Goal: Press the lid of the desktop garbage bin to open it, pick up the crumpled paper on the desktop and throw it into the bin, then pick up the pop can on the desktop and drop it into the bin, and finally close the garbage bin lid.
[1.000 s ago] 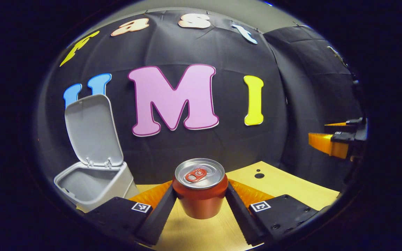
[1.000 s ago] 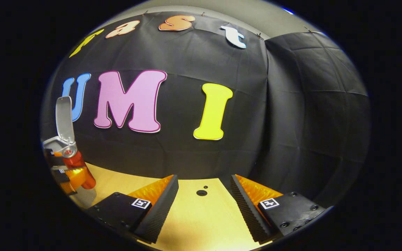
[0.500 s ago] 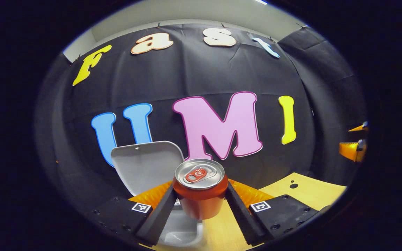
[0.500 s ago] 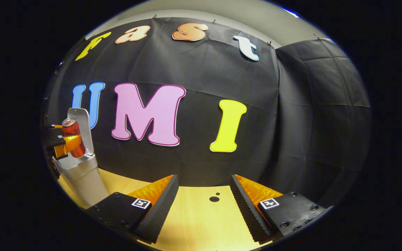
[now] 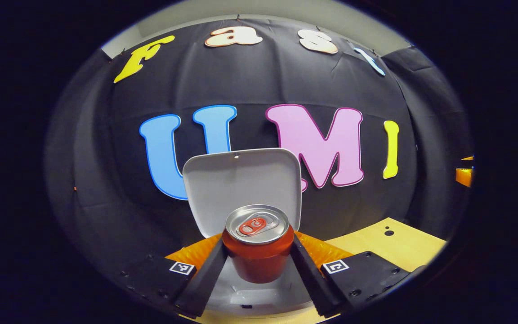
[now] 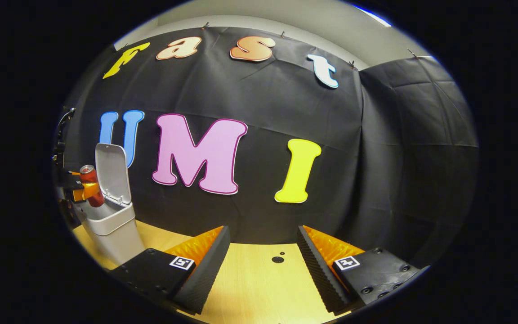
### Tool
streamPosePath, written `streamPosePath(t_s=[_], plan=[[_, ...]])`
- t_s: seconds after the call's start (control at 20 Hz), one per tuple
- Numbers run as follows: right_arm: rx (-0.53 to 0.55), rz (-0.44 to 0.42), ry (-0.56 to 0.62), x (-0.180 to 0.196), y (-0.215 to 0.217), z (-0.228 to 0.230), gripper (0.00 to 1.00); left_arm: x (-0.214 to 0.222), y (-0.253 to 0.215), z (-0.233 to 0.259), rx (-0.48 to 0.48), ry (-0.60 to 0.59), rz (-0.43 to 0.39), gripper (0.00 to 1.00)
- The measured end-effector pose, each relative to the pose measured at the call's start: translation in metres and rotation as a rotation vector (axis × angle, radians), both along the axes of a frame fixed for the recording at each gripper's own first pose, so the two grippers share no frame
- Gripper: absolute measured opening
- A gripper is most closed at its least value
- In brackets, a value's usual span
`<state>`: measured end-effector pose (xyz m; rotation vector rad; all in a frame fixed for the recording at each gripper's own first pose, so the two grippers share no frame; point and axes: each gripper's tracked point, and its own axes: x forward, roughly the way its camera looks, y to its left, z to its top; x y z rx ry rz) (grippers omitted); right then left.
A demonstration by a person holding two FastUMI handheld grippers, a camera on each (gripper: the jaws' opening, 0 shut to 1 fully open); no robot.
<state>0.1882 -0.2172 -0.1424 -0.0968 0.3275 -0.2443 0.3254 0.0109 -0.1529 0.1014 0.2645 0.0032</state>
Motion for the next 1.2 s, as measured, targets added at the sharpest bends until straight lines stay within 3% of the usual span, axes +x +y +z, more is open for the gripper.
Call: streamPosePath(t_s=[0.25,0.5,0.85,1.0,1.2], plan=[[0.022,0.013,0.011,-0.002,0.010,-0.002,0.97,-0.001,0.007,-0.015,-0.026,0.050,0.026,0.89],[0.015,0.039,0.014,-0.004,0.013,-0.002,0.96,-0.001,0.009,0.000,-0.023,0.020,0.046,0.94],[0.071,0.064,0.015,0.000,0.006,0.001,0.96,0.021,0.021,0.074,-0.079,-0.039,0.103,0.94],[0.064,0.093,0.022,0.008,0.008,0.000,0.96,0.042,0.025,0.115,-0.108,-0.088,0.090,0.93],[0.106,0.113,0.054,0.013,0.017,-0.012,0.97,0.077,0.036,0.156,-0.063,-0.170,0.081,0.93]])
